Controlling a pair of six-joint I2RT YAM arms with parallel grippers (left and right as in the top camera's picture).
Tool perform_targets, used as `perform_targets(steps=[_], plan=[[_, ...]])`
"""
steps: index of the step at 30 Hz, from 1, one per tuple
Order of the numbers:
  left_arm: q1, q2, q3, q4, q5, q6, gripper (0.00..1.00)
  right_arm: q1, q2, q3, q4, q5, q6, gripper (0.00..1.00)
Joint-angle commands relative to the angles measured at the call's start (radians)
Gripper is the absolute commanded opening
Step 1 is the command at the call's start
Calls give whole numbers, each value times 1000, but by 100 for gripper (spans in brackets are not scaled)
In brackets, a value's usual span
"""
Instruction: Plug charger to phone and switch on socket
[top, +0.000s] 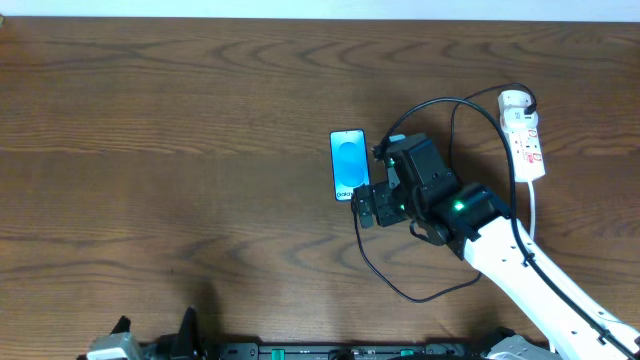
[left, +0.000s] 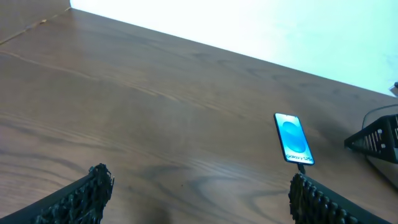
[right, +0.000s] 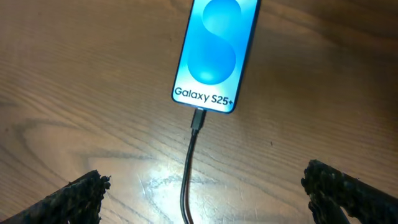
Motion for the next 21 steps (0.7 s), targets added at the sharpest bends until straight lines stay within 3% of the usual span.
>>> perform_targets(steps=[1,18,21], plan=[[4,-24,-11,6,17,-2,93,-2,0,10,-20,0,10,99],[-96,-23,-12,19,5,-1,93,-2,0,10,-35,-3,10,99],[-96,-23,-19,93,-34,-2,93,-2,0,10,-34,-3,10,99]])
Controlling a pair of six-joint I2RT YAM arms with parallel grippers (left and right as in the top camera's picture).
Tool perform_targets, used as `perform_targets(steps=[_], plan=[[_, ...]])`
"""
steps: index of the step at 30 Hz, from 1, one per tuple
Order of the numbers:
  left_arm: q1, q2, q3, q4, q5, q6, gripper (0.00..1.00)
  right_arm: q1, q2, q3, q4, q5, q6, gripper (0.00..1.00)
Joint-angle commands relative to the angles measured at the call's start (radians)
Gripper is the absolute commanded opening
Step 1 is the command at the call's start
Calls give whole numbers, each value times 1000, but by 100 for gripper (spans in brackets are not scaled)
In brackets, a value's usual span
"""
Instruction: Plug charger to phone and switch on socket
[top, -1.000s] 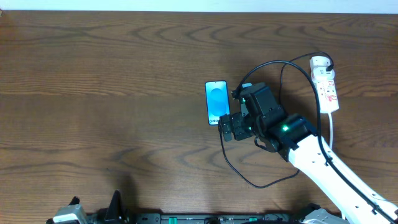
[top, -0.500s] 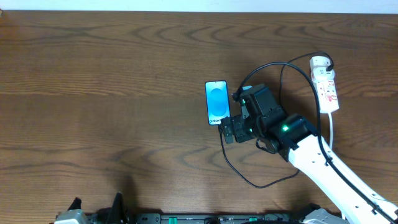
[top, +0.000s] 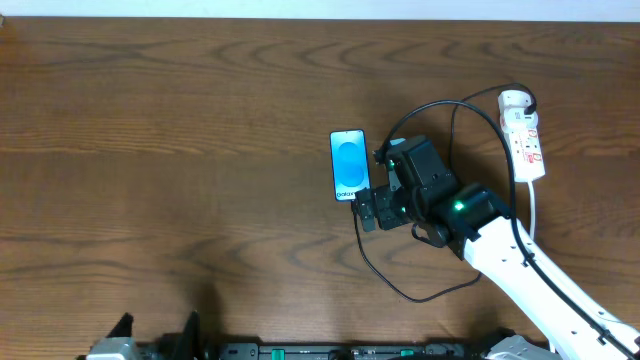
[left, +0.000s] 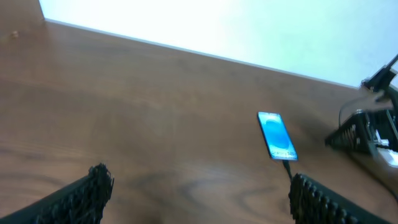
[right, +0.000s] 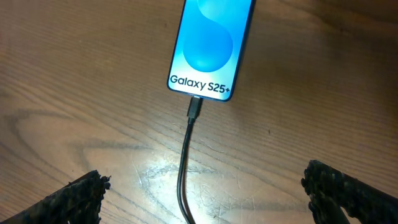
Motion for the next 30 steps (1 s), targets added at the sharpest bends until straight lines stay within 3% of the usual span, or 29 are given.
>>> perform_targets(steps=[1,10,16,21,22,30], plan=[[-3,-8,-18,90,-32,-1,93,-2,0,10,3,-3,10,99],[-3,-8,-182,515,-32,-2,93,-2,0,10,10,-3,10,99],[-3,-6,-363,657,-32,-3,93,-2,0,10,20,-2,10,97],[-3,-6,-543,815,-28,-5,93,-2,0,10,21,48,10,11],[-3,-6,-568,835,-28,-6,93,-2,0,10,19,48,11,2],[-3,-6,-801,1035,-28,-8,93,-7,0,13,-42,56,37,1]])
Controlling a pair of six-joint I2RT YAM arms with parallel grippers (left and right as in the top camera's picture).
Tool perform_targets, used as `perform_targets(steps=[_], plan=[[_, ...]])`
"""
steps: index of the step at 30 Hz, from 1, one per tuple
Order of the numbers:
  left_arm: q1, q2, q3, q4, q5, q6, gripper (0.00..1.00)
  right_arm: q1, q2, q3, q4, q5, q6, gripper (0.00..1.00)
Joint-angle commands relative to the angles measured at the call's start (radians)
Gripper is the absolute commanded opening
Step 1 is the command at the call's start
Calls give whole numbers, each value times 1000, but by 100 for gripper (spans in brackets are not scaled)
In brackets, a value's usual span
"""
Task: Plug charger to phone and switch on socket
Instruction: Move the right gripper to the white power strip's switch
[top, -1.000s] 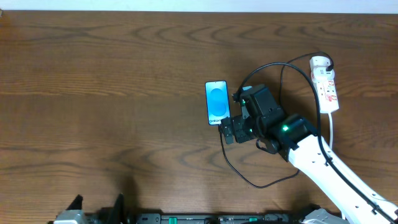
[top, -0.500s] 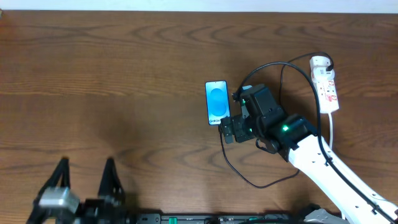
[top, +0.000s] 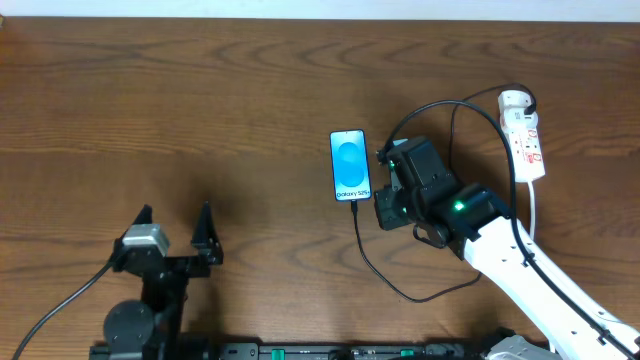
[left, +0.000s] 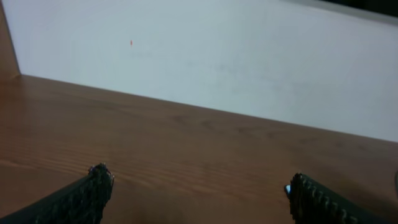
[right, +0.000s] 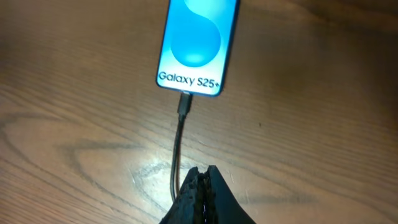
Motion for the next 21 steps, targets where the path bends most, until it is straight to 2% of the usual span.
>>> perform_targets(steps=[1,4,11,21], plan=[[-3,-5,-78,83,-5,-22,93,-15,-1,16,-44,52,62,1],[-3,-5,-152,172,-4,-82,93,-65,-8,40,-132,115,150,1],[-3,-5,-239,204,37,-89,93,-216,-17,144,-297,134,151,1],[-3,-5,-290,202,48,-89,93,-421,-19,243,-341,144,180,1]])
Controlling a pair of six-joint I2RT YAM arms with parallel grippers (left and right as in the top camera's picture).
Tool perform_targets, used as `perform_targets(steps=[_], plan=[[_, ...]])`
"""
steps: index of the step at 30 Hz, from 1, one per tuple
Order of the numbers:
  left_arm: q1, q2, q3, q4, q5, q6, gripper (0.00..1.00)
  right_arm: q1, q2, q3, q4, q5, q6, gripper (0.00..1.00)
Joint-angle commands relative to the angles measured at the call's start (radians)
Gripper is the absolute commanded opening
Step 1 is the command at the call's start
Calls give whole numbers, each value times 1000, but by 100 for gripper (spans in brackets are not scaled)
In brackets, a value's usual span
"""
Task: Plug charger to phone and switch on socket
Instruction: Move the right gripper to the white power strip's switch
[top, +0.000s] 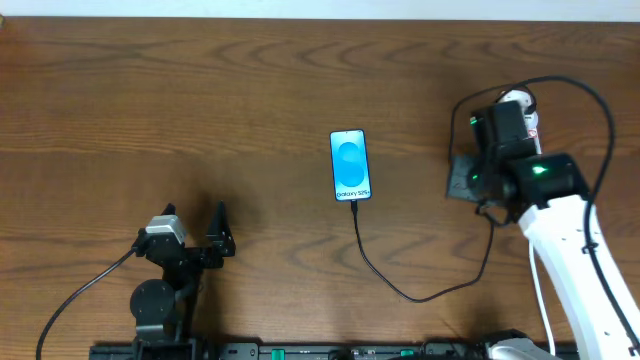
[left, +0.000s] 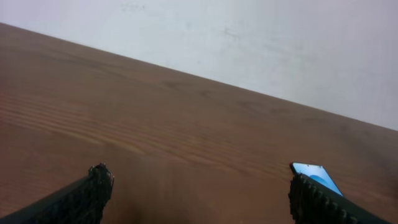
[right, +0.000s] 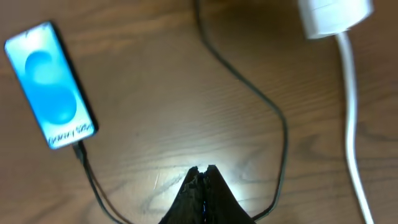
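Note:
The phone (top: 351, 165) lies face up mid-table with its blue screen lit, and the black charger cable (top: 400, 290) is plugged into its near end. That cable loops across the wood to the white socket strip (top: 524, 135) at the far right. My right gripper (right: 204, 169) is shut and empty, hovering over bare wood between phone (right: 51, 85) and socket strip (right: 334, 15). The left gripper (left: 198, 186) is open low over the near left of the table, holding nothing, with the phone (left: 316, 174) just past its right finger.
The white lead (right: 354, 112) of the socket strip runs toward the near edge at the right. A pale wall (left: 249, 37) stands beyond the table's far edge. The left arm's base (top: 160, 300) sits at the near left.
My right gripper, still shut, has moved from beside the phone's plugged end to the right, close to the socket strip. The left wrist view has tilted down and now shows the phone.
My right gripper stood open over the phone's near end with the cable plugged in, and stayed so a moment later. Then it was shut there, and the left arm had come into the overhead view. Now the right gripper is near the socket strip.

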Motion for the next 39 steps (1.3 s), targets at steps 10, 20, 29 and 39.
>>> perform_targets(steps=[10,20,29,39], plan=[[-3,-5,-39,10,16,-6,93,-188,-14,31,-14,16,128,1],[-3,-4,-39,10,16,-6,93,-287,-13,32,-2,17,186,1],[-3,41,-39,10,16,69,93,-468,25,74,-1,16,186,1],[-3,91,-39,10,16,81,93,-507,136,218,-6,36,186,1]])
